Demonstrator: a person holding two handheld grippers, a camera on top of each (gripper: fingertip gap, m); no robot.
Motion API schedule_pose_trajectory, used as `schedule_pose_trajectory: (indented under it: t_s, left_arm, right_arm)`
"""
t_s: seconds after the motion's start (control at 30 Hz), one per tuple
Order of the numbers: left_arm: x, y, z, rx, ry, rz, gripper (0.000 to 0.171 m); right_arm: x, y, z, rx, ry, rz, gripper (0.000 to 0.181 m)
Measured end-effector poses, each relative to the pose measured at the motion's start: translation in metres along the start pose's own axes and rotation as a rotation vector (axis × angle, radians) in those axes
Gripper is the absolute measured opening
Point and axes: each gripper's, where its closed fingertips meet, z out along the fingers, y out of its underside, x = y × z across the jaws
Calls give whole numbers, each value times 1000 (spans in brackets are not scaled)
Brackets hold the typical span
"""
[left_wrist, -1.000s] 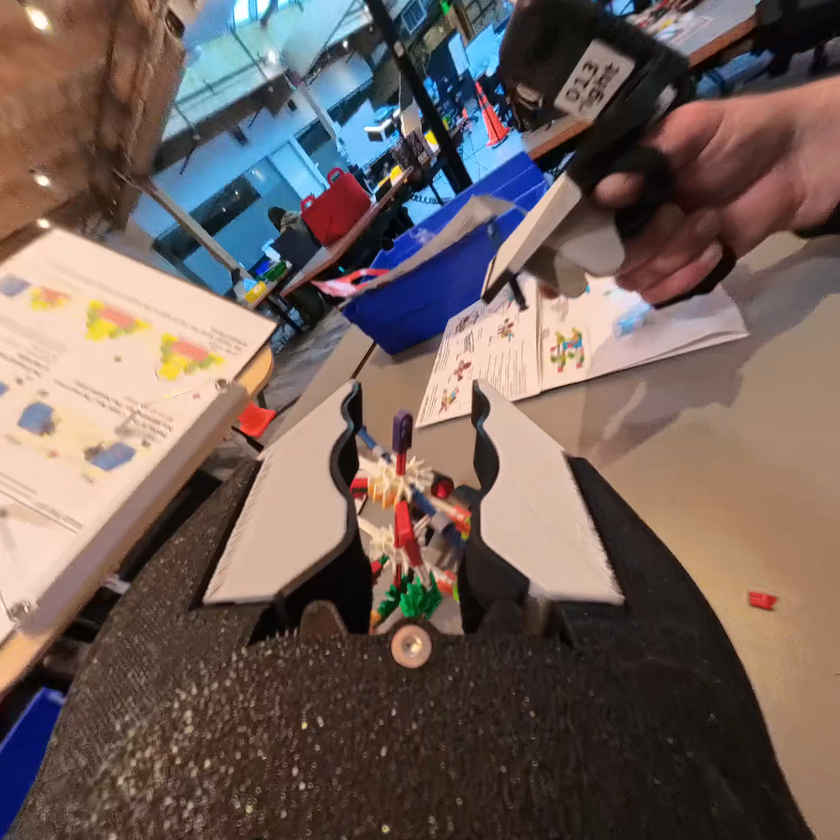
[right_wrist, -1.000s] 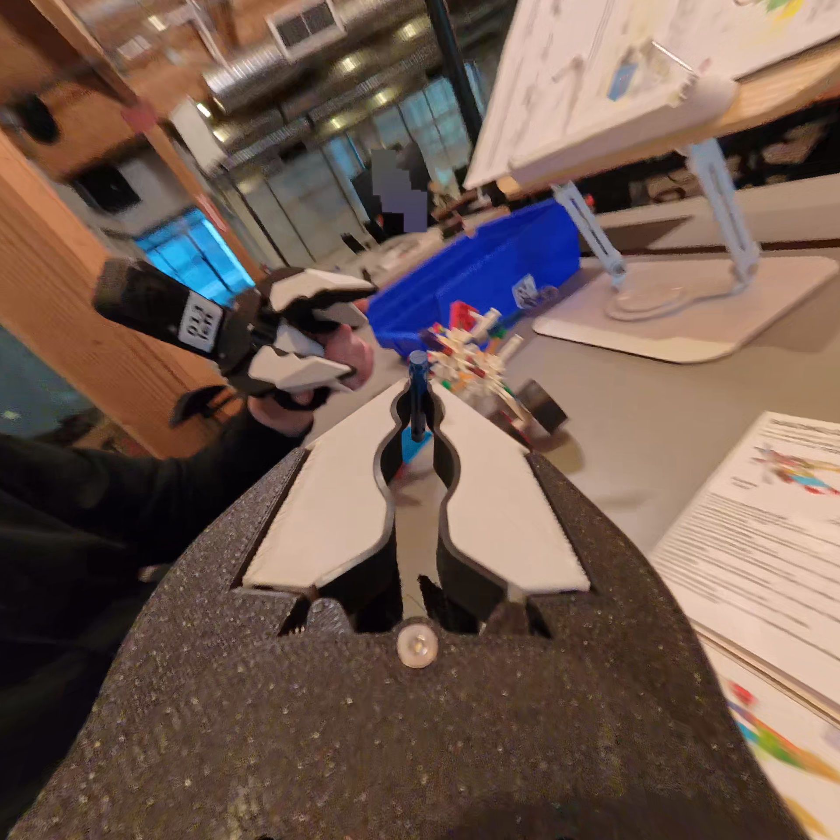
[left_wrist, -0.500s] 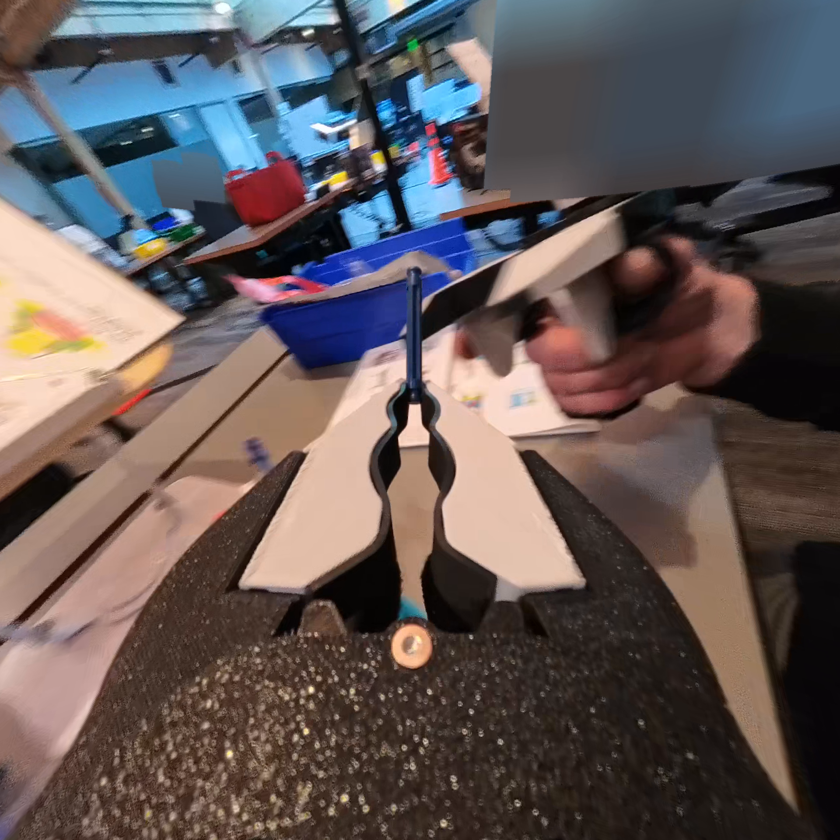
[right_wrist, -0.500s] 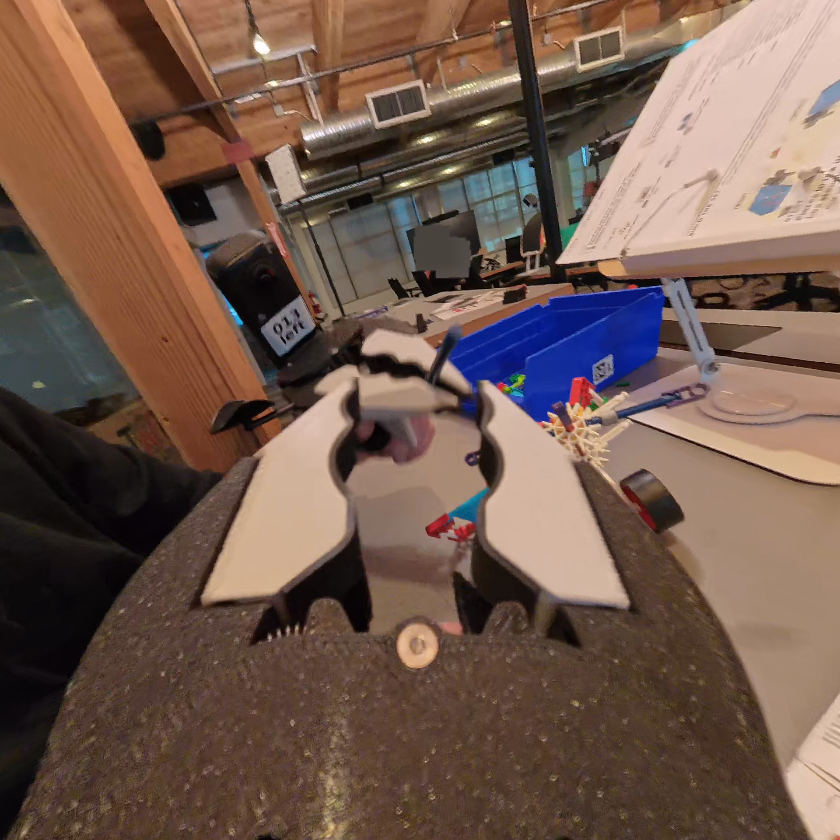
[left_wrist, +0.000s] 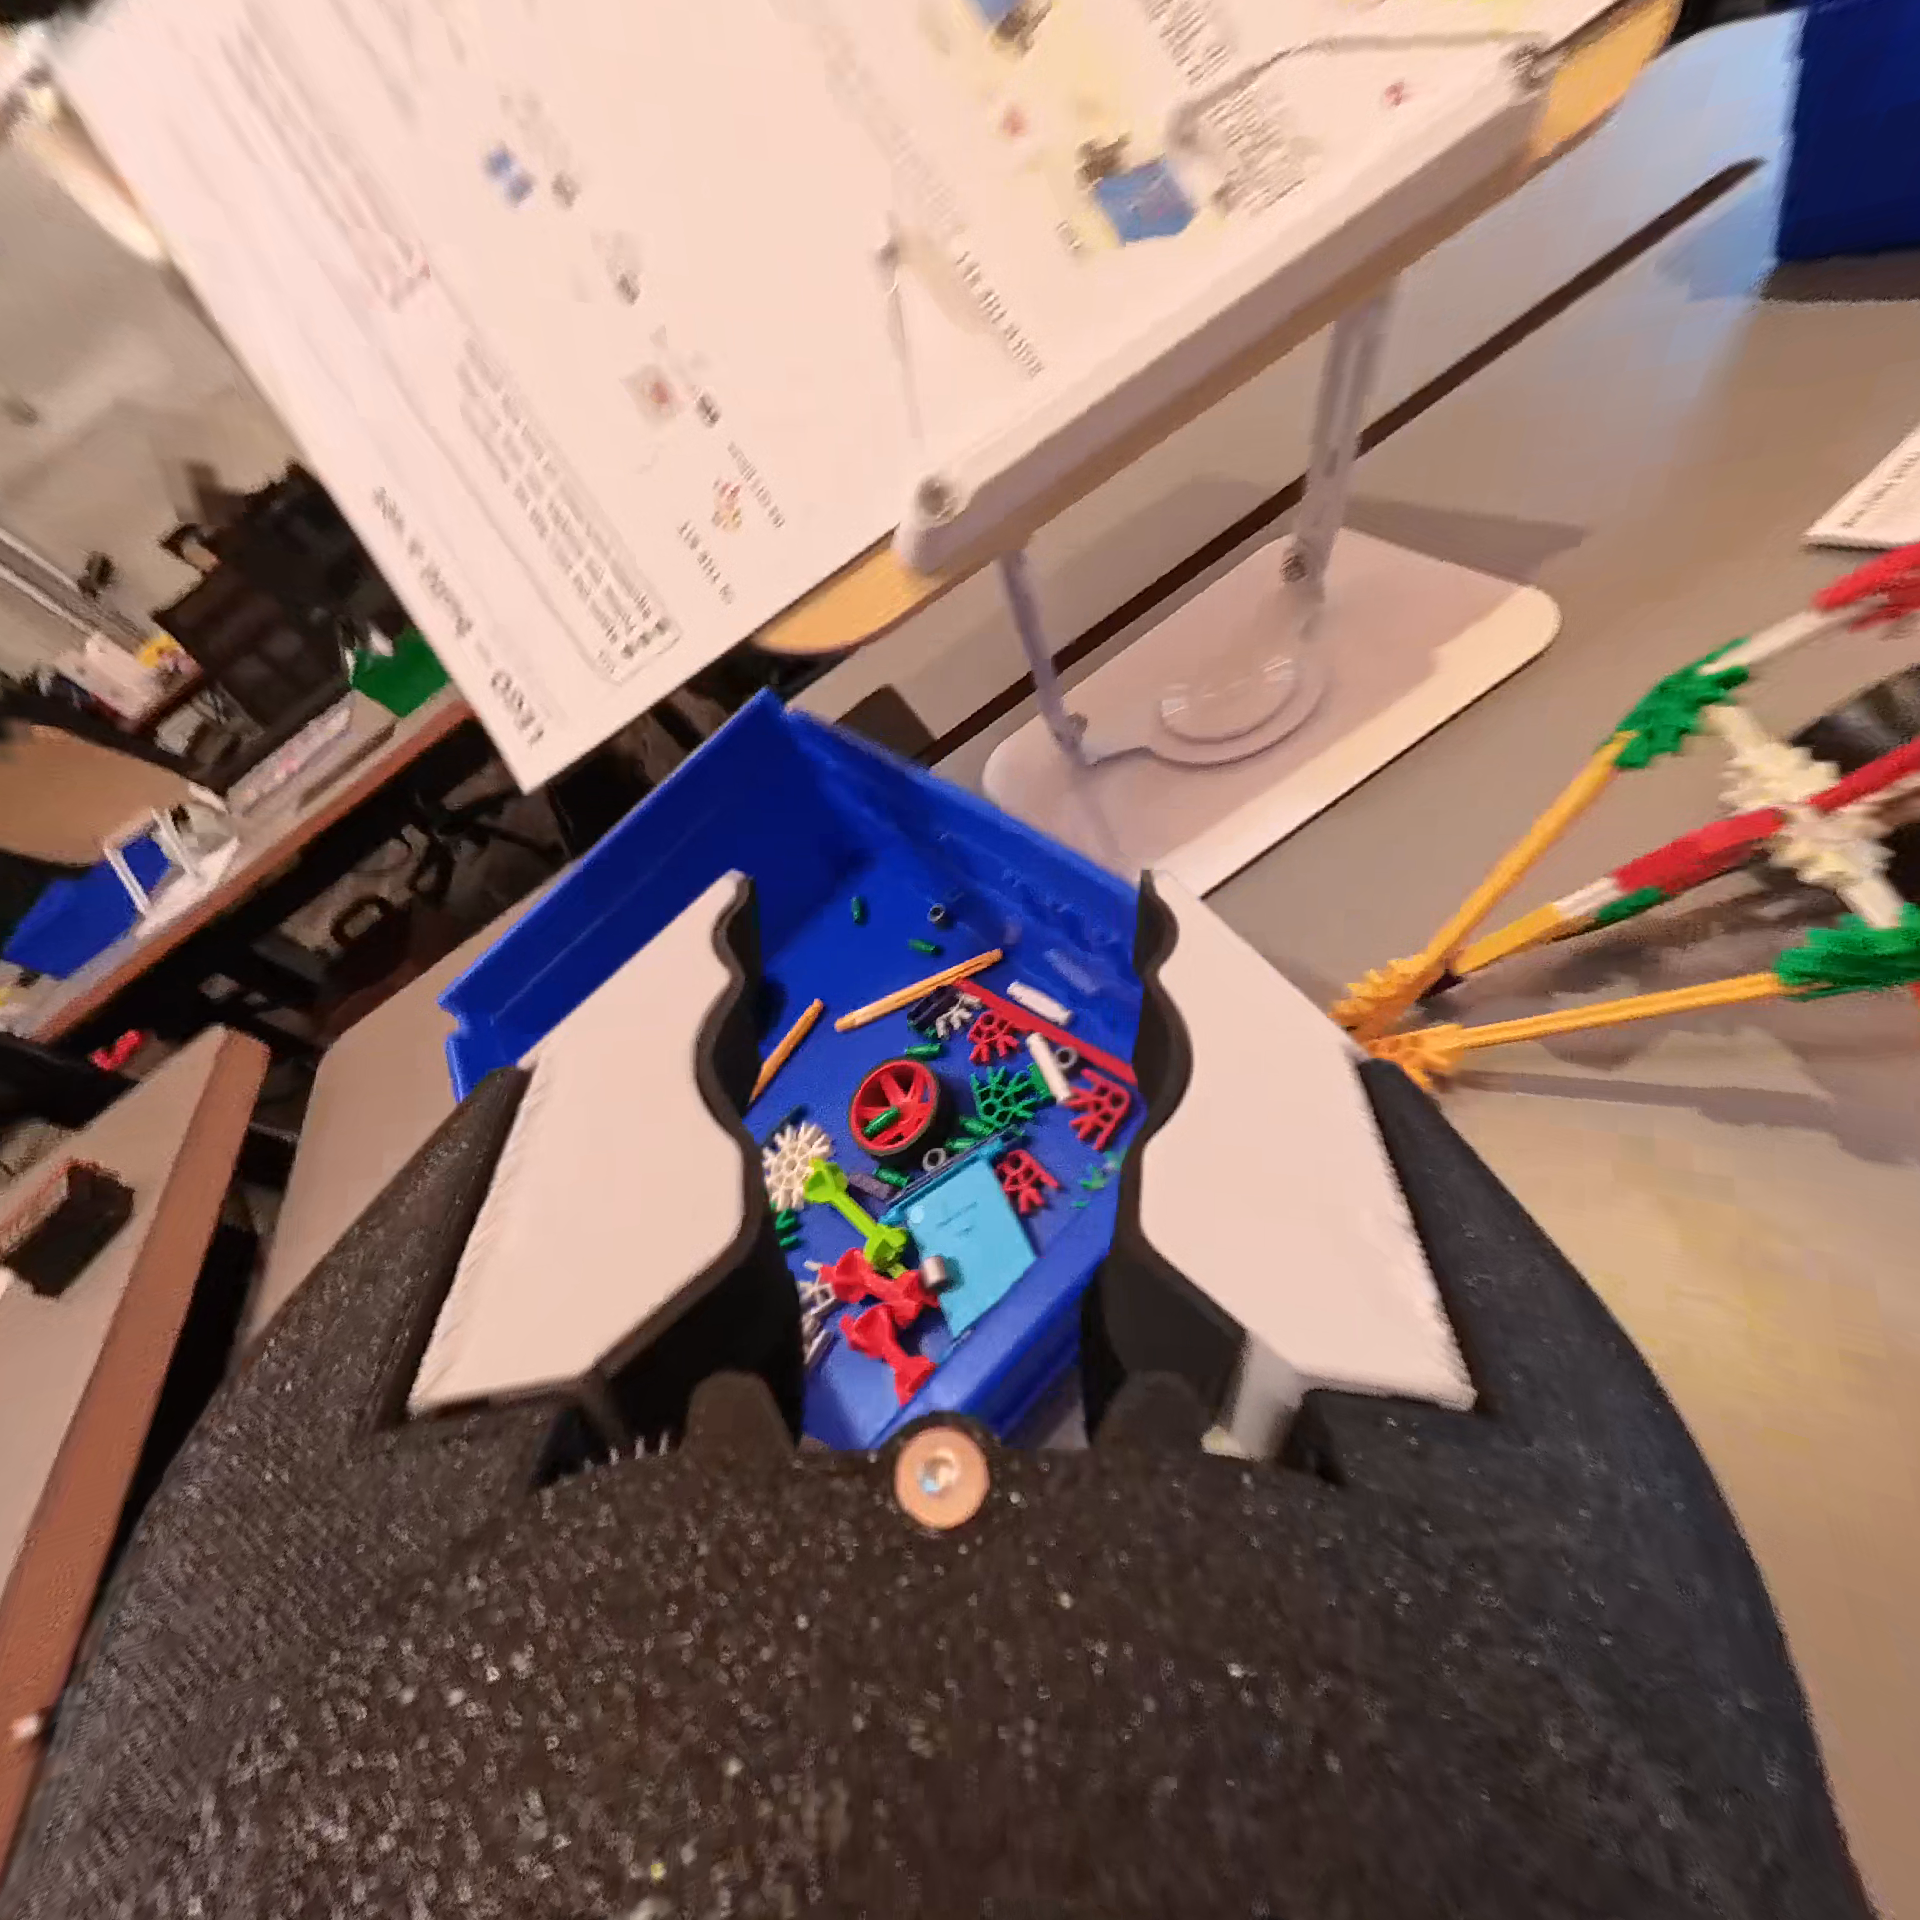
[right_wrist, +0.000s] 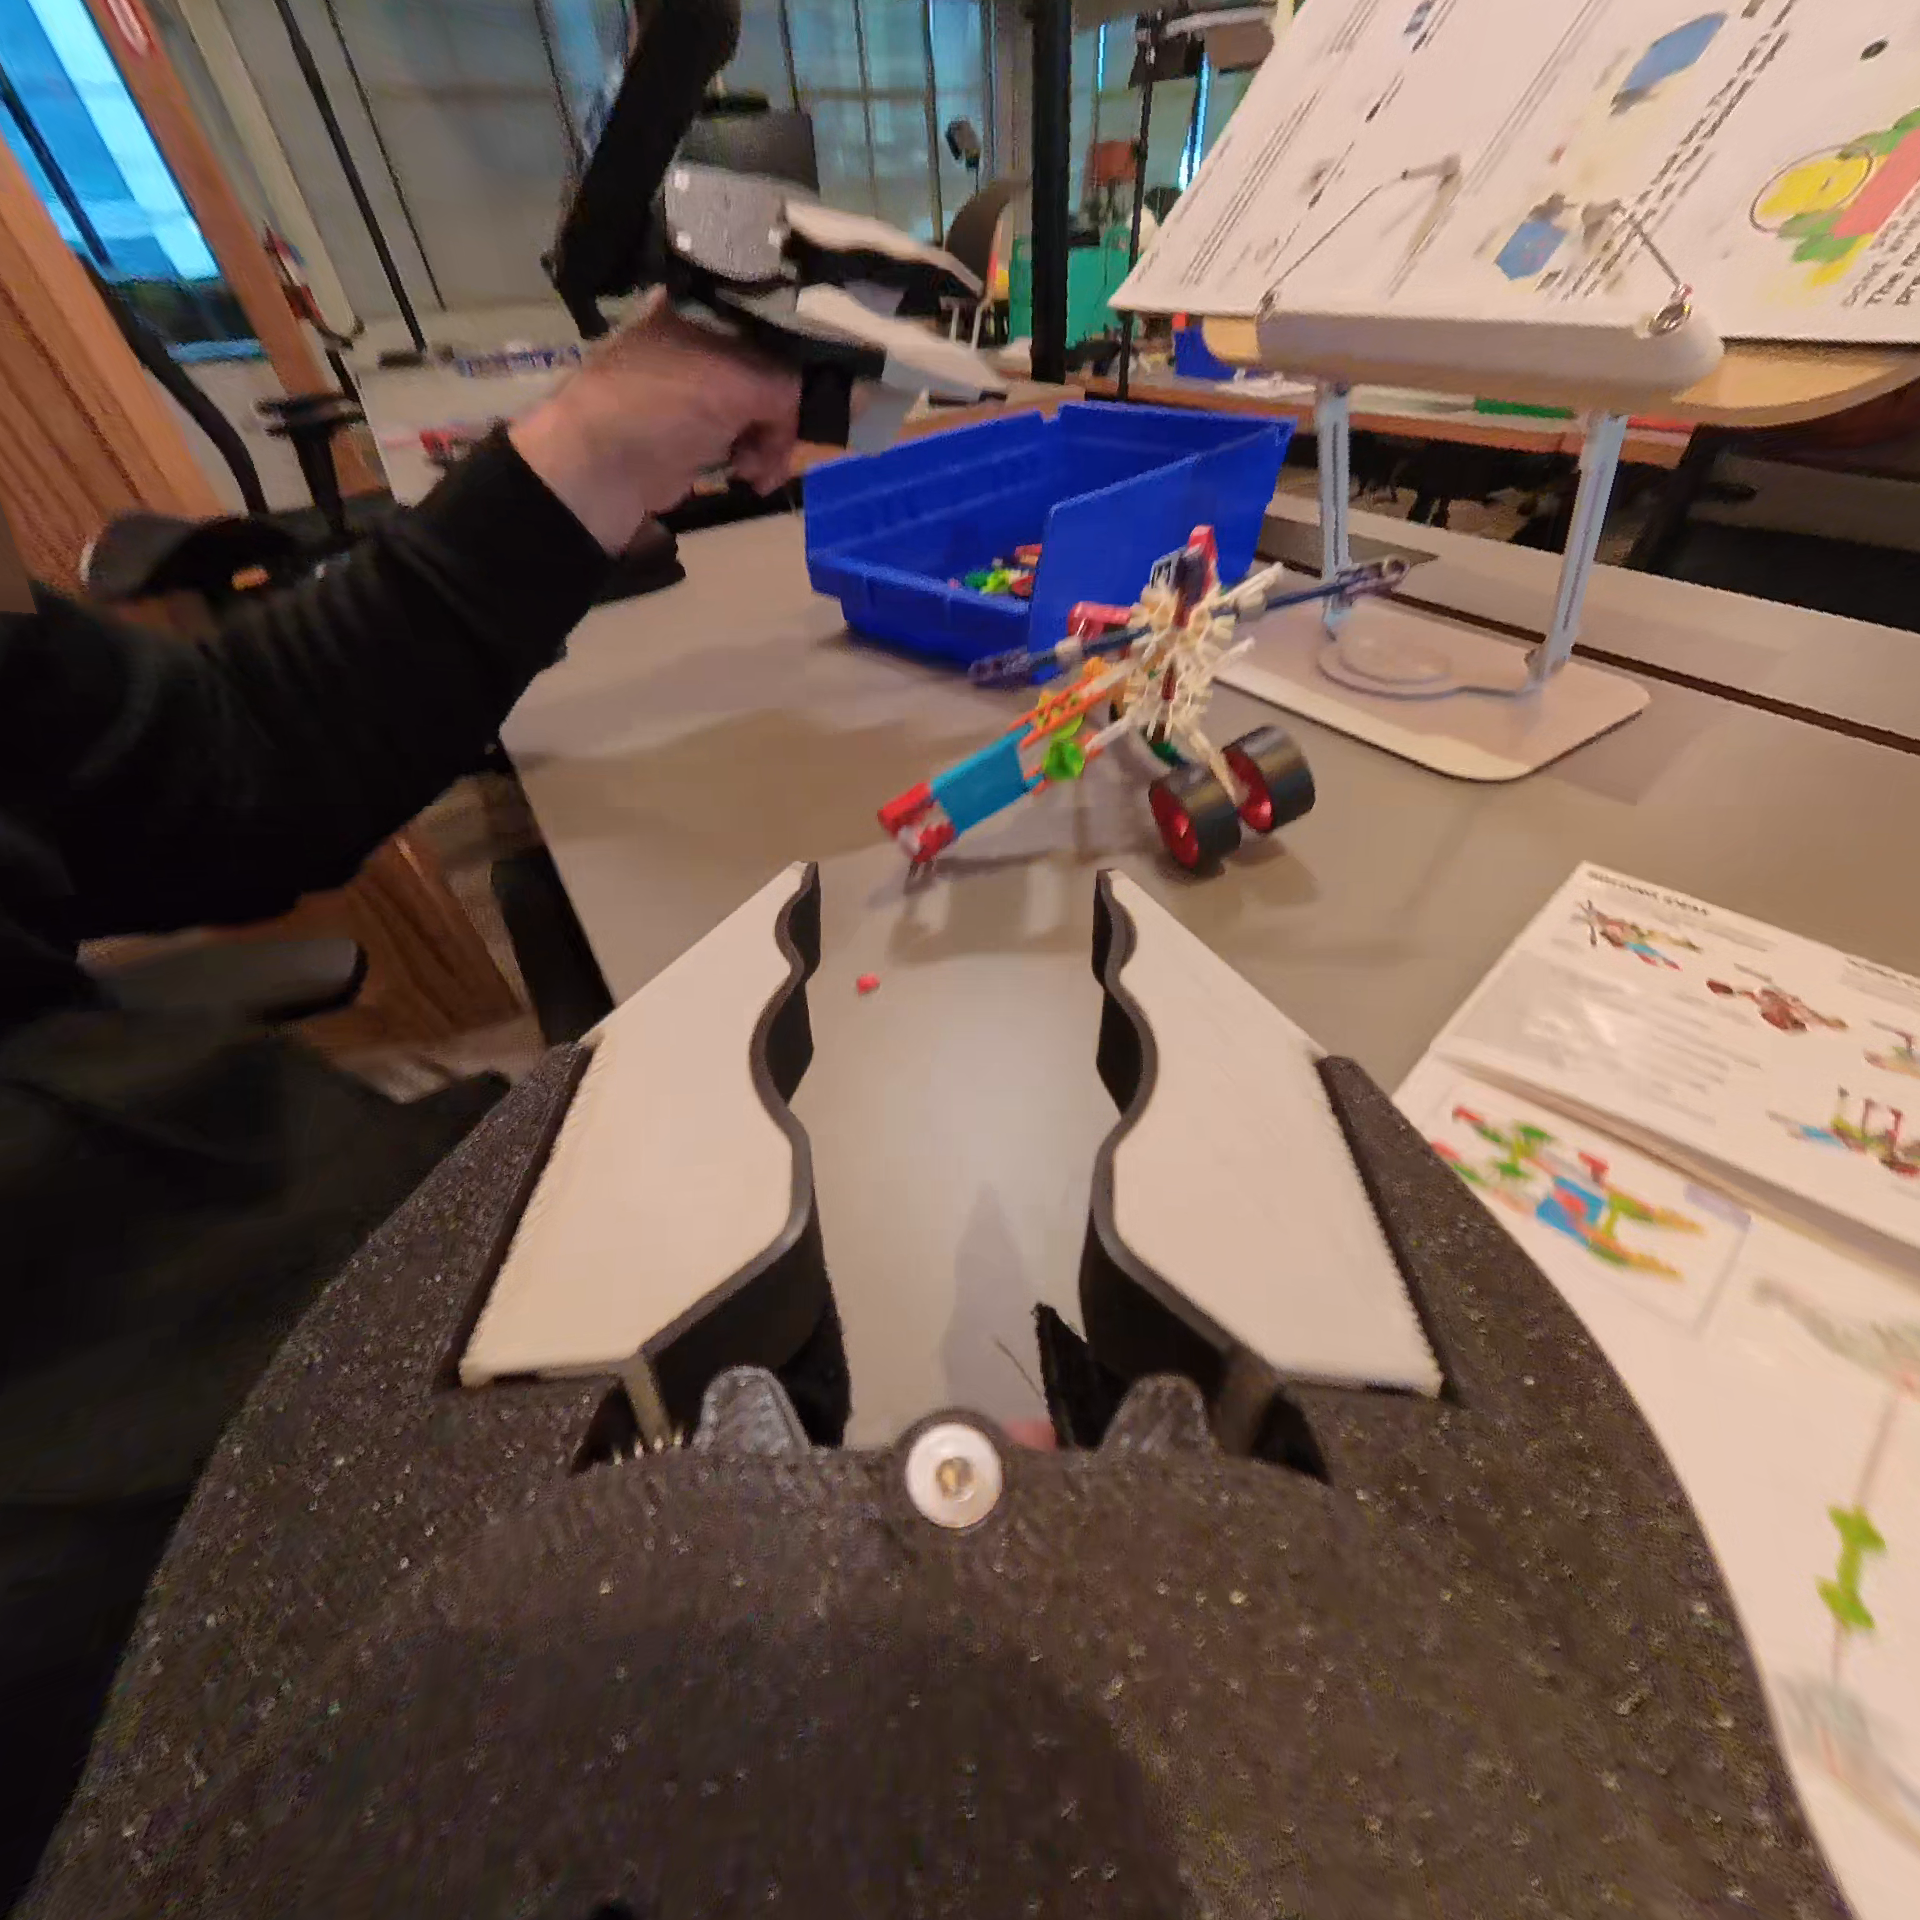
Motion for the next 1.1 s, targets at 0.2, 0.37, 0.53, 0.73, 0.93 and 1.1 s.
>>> schedule_pose_trajectory:
  t_s: [0.2,0.37,0.53,0.73,0.93,1.1]
  left_arm:
    - [117,-50,-39,212,155,137,53]
    - [195,-9,-41,187,169,250,48]
    - [207,-1,-52,293,9,286,41]
    - [208,7,-40,258,4,228,41]
    - [195,12,-36,225,-38,181,43]
    - [193,14,-34,209,-94,228,41]
  right_arm:
    - [-43,30,-101,-85,112,-64,48]
    - [-78,80,-201,-116,223,39,38]
    - [-100,176,-265,-369,338,186,37]
    - [-117,234,-294,-393,387,305,33]
    - [-117,301,-315,-464,390,393,33]
    - [-117,381,-357,-543,423,476,33]
